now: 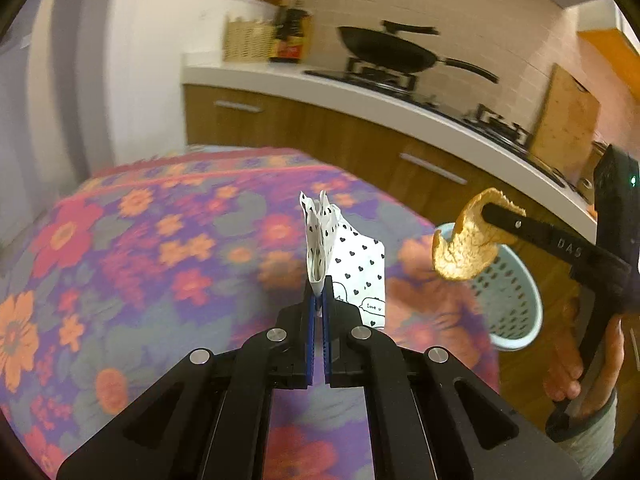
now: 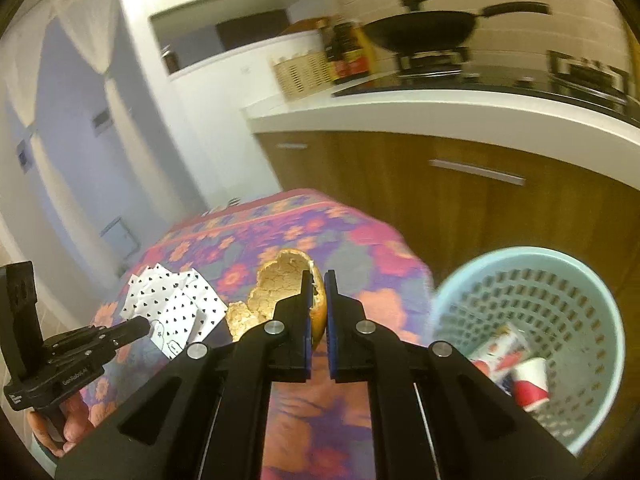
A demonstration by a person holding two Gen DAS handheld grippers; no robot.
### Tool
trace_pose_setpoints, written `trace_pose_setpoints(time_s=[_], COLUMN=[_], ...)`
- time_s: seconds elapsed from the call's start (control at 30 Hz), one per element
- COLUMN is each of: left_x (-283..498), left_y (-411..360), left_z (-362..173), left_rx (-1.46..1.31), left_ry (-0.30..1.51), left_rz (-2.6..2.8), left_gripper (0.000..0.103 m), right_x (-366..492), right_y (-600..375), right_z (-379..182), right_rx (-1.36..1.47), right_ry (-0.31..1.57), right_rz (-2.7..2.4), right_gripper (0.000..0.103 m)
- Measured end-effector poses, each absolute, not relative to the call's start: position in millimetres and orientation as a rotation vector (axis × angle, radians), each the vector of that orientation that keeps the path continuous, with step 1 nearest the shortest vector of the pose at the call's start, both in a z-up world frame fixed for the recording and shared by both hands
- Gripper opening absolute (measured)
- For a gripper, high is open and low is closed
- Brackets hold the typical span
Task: Collect trash
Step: 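Carry the peel and paper over the blue basket and open both tools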
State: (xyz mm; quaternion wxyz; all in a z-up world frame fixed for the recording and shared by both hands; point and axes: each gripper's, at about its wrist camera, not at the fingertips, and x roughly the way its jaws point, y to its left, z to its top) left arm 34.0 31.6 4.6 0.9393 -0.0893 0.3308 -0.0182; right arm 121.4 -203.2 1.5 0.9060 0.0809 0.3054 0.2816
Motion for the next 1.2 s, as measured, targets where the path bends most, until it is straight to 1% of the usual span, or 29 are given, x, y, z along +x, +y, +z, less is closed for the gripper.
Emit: trace_pose_setpoints(time_s=[0.3, 0.57, 0.97, 1.07, 1.1, 1.13, 1.17, 1.2], left_x=[65.7, 96.1, 124.2, 127.9, 128.8, 129.1, 128.3, 126.8], left_y=[-46.2, -125.1, -177.5, -182.0, -182.9, -183.4, -183.4, -183.7], left_z=[13.6, -3.2, -17.7, -21.0, -21.2, -21.8, -21.9, -22.2], left_rx=[-0.205, -0.107, -0.054, -0.052, -0.051, -0.048, -0.043, -0.038], left_ry=[0.611, 0.655, 0.695, 0.702, 0.701, 0.7, 0.693, 0.691], left_rz=[-0.19, -0.257, -0.286, -0.288, -0.284, -0.277, -0.273, -0.271], left_gripper=[0.001, 0.001, 0.002, 0.005, 0.011, 0.018, 0.018, 0.018], right_x=[122.2, 128.8, 140.5, 144.0, 145.5, 146.1, 146.7, 146.0], right_y=[-283.3, -338.6, -378.9, -381.4, -381.4, -381.9, -382.1, -383.4], right_z=[-11.5, -33.6, -59.5, -64.8, -66.3, -68.5, -69.1, -70.0], right_rx=[0.222, 0.265, 0.313, 0.326, 0.328, 0.333, 0.339, 0.351], right_ry=[0.623, 0.656, 0.715, 0.735, 0.745, 0.757, 0.762, 0.763], right_rz=[0.439, 0.306, 0.205, 0.206, 0.206, 0.213, 0.22, 0.228], right_gripper=[0.004, 0.004, 0.004, 0.007, 0.012, 0.022, 0.029, 0.048])
